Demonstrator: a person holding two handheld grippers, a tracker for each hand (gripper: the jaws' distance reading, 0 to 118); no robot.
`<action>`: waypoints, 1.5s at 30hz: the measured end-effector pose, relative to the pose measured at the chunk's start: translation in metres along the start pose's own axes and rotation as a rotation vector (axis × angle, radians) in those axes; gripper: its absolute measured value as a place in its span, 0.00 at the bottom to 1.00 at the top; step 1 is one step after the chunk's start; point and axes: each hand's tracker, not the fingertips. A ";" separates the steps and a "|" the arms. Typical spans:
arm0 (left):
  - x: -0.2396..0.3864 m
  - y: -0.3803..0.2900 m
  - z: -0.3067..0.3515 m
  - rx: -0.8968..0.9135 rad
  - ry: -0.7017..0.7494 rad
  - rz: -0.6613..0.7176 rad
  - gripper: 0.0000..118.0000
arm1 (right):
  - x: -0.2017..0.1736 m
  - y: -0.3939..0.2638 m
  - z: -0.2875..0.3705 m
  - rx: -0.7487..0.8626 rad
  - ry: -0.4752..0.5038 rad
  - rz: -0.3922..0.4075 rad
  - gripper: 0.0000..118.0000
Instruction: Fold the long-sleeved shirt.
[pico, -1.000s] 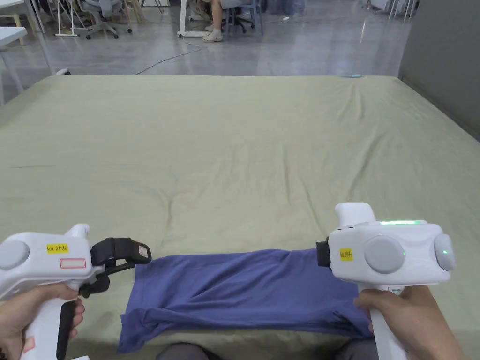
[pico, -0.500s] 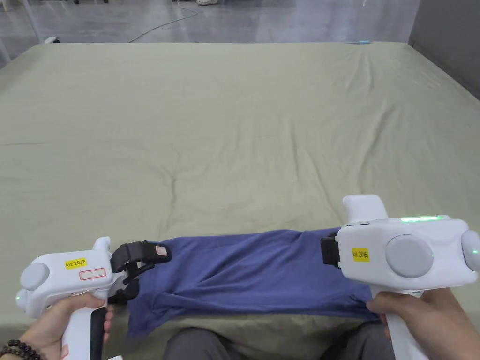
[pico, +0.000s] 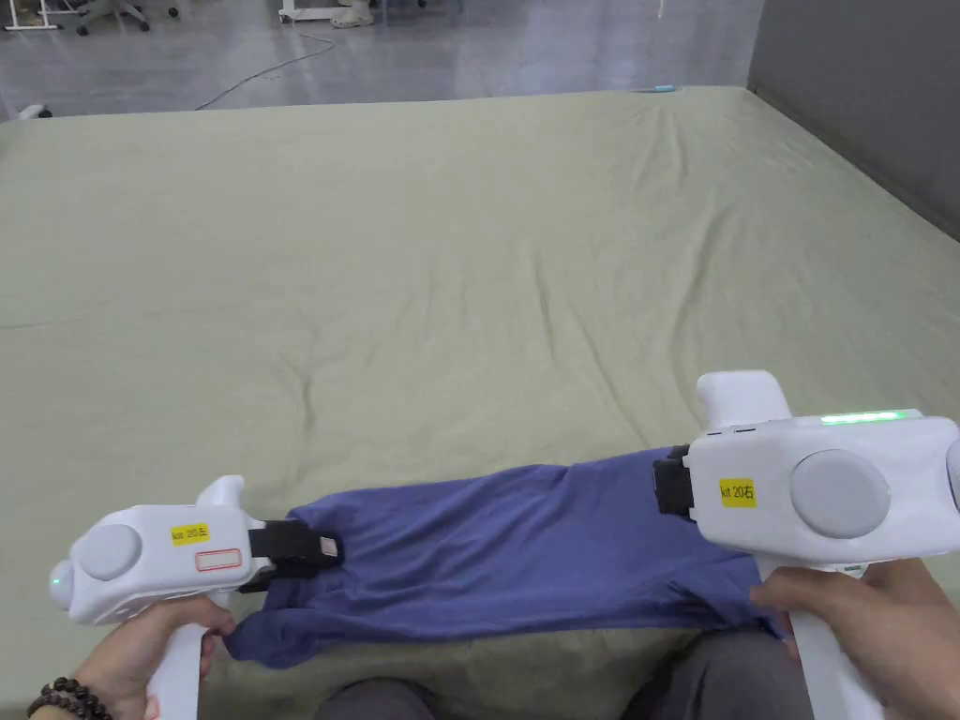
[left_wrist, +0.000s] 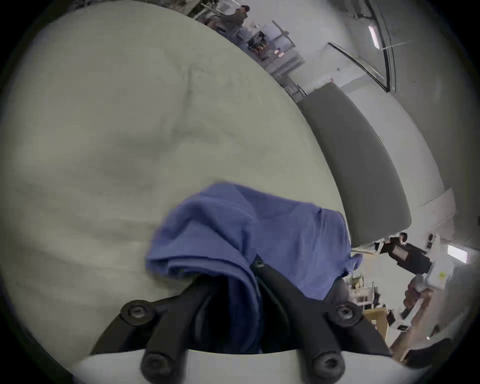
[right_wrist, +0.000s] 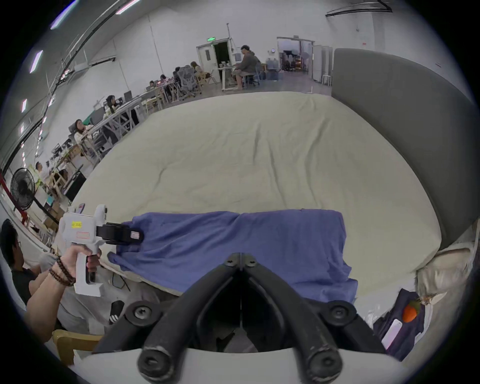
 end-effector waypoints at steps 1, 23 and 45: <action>-0.005 0.002 0.008 0.009 -0.005 0.016 0.00 | 0.002 0.001 0.003 0.011 0.003 -0.009 0.00; 0.044 0.038 0.128 0.094 -0.070 0.007 0.00 | 0.006 0.004 0.008 0.038 0.048 -0.017 0.00; 0.220 0.021 -0.129 -0.290 -0.219 -0.044 0.98 | 0.071 -0.027 0.011 -0.008 -0.067 -0.130 0.00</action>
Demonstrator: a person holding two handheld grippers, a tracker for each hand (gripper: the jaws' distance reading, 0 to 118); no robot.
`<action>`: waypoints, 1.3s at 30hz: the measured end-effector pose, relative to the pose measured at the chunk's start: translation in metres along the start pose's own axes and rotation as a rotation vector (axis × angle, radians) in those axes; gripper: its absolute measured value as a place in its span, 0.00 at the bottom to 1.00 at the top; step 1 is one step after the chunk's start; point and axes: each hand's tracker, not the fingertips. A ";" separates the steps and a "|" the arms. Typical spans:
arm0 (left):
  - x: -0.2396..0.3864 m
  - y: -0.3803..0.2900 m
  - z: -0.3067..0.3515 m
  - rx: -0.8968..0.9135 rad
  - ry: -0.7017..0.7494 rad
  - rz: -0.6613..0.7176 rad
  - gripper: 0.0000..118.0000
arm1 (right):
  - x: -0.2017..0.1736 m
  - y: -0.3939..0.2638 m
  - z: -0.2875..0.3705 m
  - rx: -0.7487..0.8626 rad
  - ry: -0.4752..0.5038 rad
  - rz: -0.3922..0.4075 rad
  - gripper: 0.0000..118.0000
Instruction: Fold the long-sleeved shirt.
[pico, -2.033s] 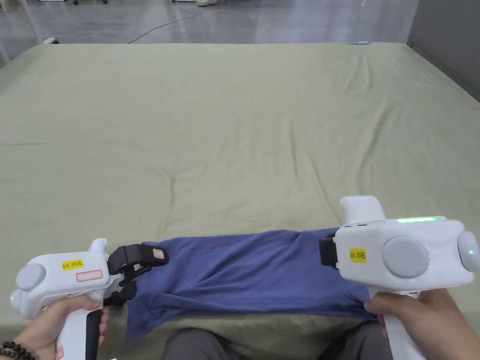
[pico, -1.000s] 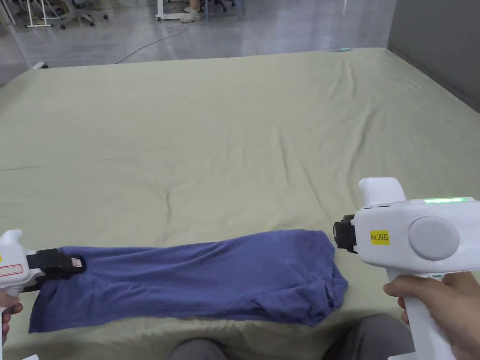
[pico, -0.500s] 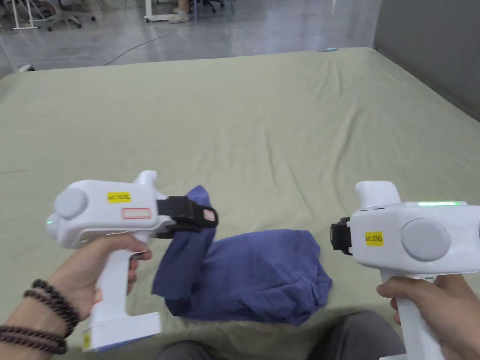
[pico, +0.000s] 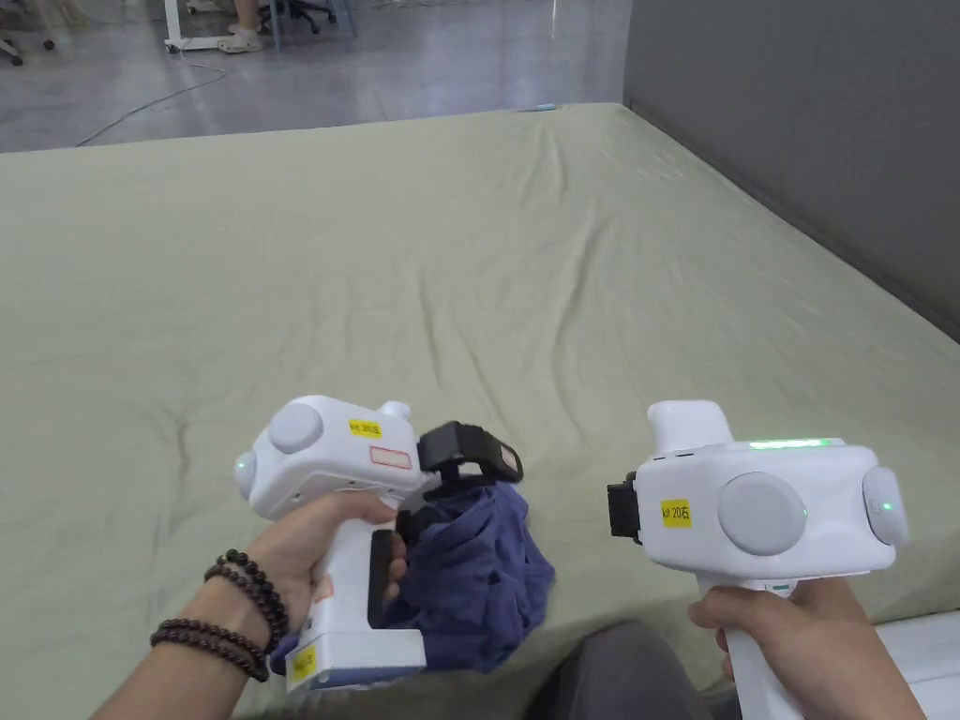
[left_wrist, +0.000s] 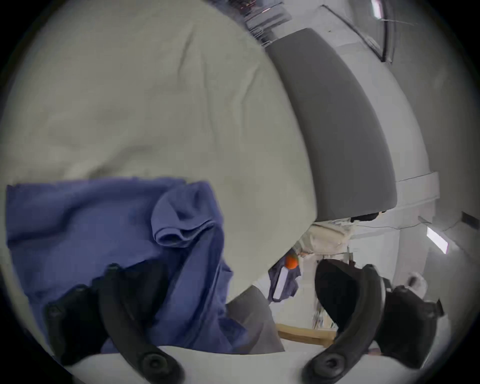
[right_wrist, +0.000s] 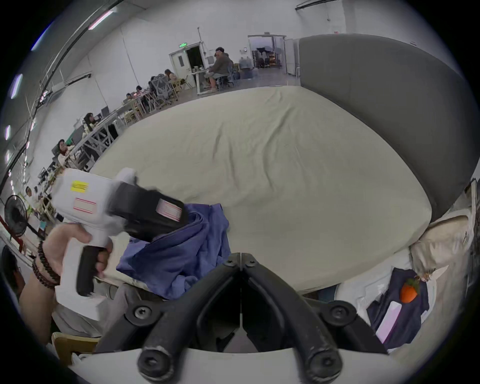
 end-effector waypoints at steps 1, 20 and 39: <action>0.010 0.000 0.016 0.051 -0.009 -0.021 0.98 | 0.000 0.000 0.000 0.003 0.000 0.000 0.00; -0.009 -0.052 -0.025 -0.029 0.405 -0.336 0.00 | 0.004 -0.003 0.005 0.022 0.038 -0.019 0.00; 0.033 -0.059 -0.115 -0.140 0.348 -0.376 0.00 | 0.030 -0.004 -0.011 -0.013 0.010 -0.076 0.00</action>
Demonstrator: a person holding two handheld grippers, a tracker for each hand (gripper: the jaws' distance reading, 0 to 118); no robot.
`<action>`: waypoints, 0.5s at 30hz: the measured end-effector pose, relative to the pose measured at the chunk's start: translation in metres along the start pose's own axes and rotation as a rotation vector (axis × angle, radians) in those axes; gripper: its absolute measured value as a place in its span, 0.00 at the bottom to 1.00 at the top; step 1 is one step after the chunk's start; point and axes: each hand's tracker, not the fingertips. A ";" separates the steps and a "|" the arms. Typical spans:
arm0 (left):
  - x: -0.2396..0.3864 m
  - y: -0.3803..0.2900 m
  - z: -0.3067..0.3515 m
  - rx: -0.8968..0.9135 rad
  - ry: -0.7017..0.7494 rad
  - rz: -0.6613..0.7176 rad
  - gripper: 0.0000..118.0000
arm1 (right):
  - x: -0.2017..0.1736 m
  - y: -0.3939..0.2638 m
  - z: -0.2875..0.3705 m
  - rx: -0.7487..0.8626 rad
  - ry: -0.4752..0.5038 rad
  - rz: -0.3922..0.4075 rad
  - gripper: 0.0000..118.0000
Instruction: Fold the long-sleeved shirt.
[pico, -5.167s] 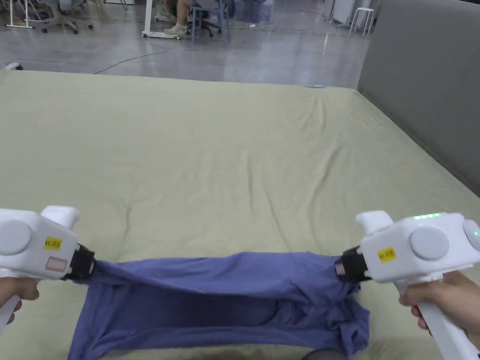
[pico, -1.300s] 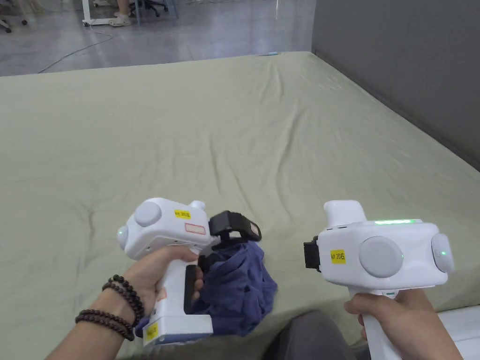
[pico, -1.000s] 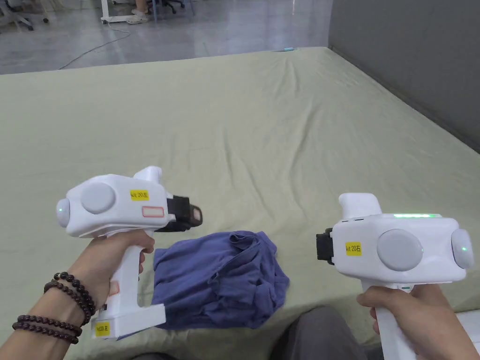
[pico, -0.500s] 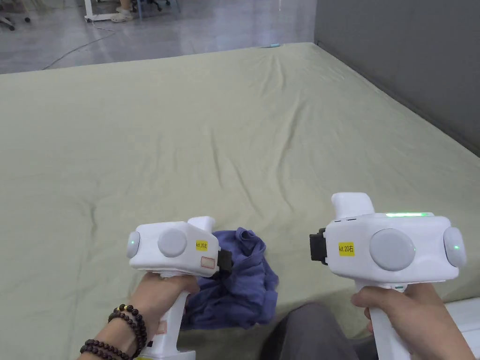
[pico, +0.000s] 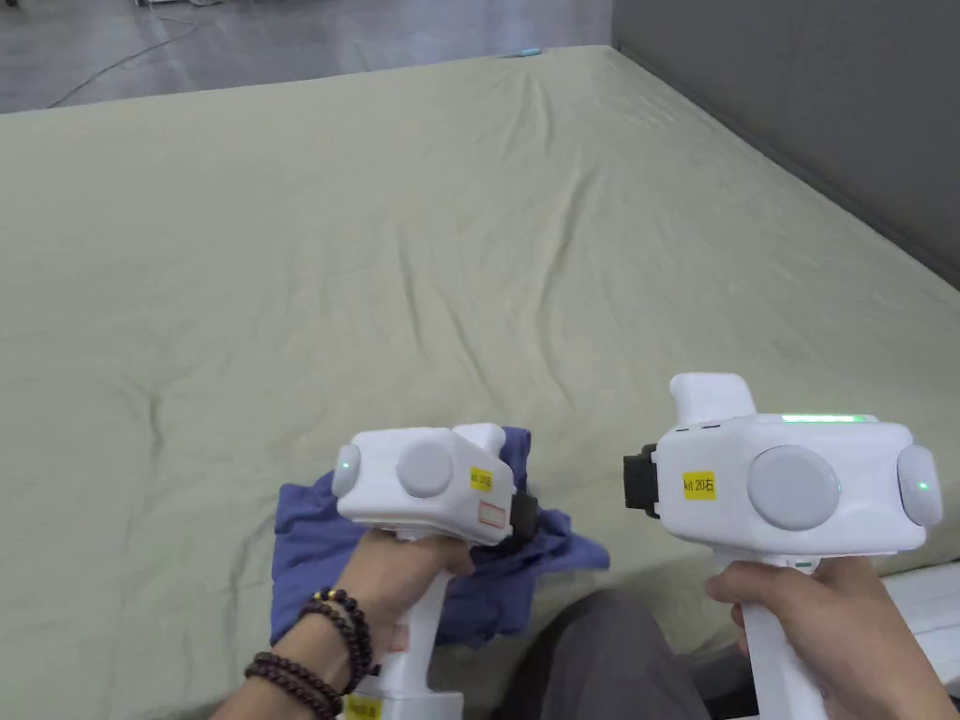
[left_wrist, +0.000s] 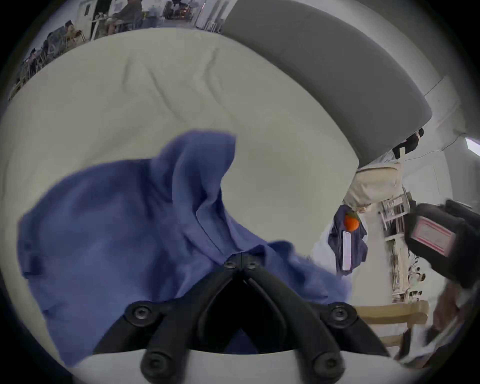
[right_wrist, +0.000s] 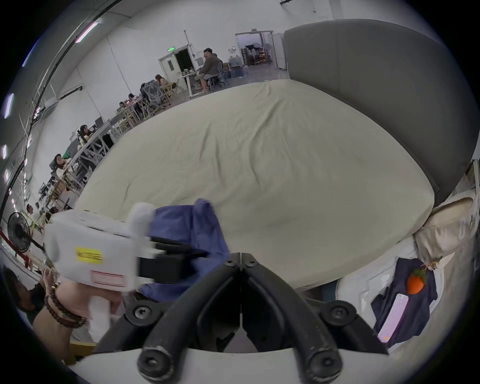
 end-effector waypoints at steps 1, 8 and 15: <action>0.002 0.001 -0.010 -0.008 0.003 0.009 0.00 | 0.000 -0.001 0.001 0.000 -0.003 0.001 0.00; -0.001 0.007 0.014 0.015 -0.062 0.056 0.00 | 0.003 0.001 0.008 0.011 -0.013 -0.014 0.00; -0.062 -0.006 0.136 0.226 -0.035 0.099 0.00 | -0.036 0.029 -0.039 -0.037 0.234 0.037 0.00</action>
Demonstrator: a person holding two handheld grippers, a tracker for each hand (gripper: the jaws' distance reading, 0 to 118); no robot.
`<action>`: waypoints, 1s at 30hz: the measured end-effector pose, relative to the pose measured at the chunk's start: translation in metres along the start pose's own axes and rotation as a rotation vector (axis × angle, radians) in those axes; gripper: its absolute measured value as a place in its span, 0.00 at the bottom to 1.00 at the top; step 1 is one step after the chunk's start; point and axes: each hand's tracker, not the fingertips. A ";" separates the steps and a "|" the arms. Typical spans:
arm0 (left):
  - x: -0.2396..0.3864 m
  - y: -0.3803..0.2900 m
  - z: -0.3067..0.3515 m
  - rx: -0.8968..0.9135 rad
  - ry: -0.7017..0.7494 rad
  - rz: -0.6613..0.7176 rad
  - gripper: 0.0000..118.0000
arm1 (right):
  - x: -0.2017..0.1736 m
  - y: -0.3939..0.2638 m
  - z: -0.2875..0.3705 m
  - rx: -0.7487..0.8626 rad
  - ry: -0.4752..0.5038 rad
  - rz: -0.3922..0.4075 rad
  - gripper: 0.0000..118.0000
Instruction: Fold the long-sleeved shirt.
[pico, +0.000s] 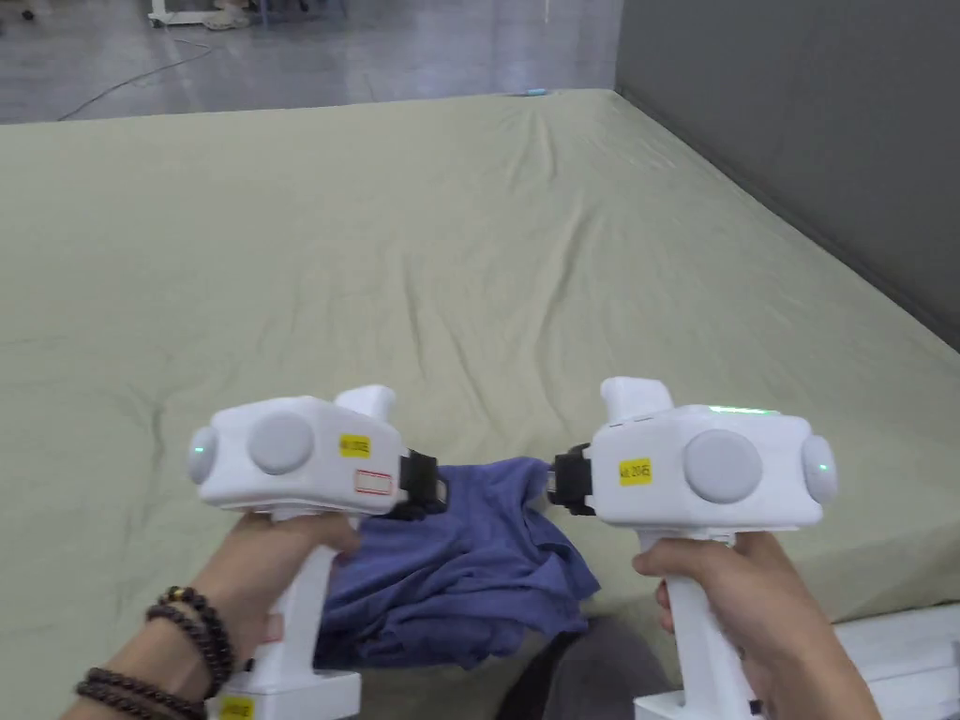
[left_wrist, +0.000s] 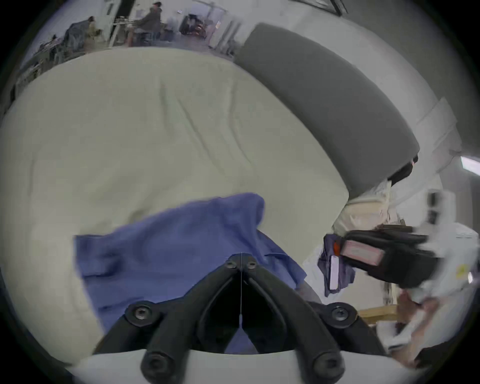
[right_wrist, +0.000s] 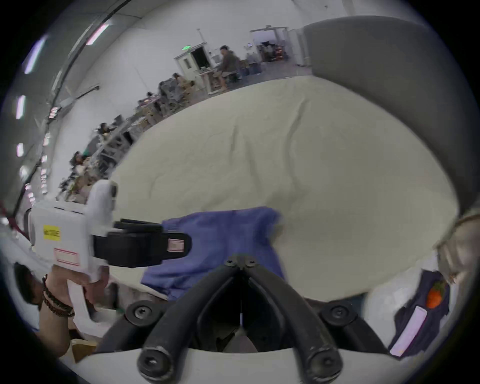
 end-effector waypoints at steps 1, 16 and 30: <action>-0.012 -0.002 0.017 0.021 -0.002 0.014 0.00 | -0.001 0.006 -0.017 -0.018 0.065 -0.007 0.00; -0.125 -0.061 0.028 0.016 -0.031 0.347 1.00 | 0.061 -0.012 -0.132 -0.275 0.116 -0.237 0.00; -0.125 -0.060 -0.054 0.029 -0.296 0.404 0.90 | 0.058 -0.015 -0.132 -0.266 0.103 -0.206 0.00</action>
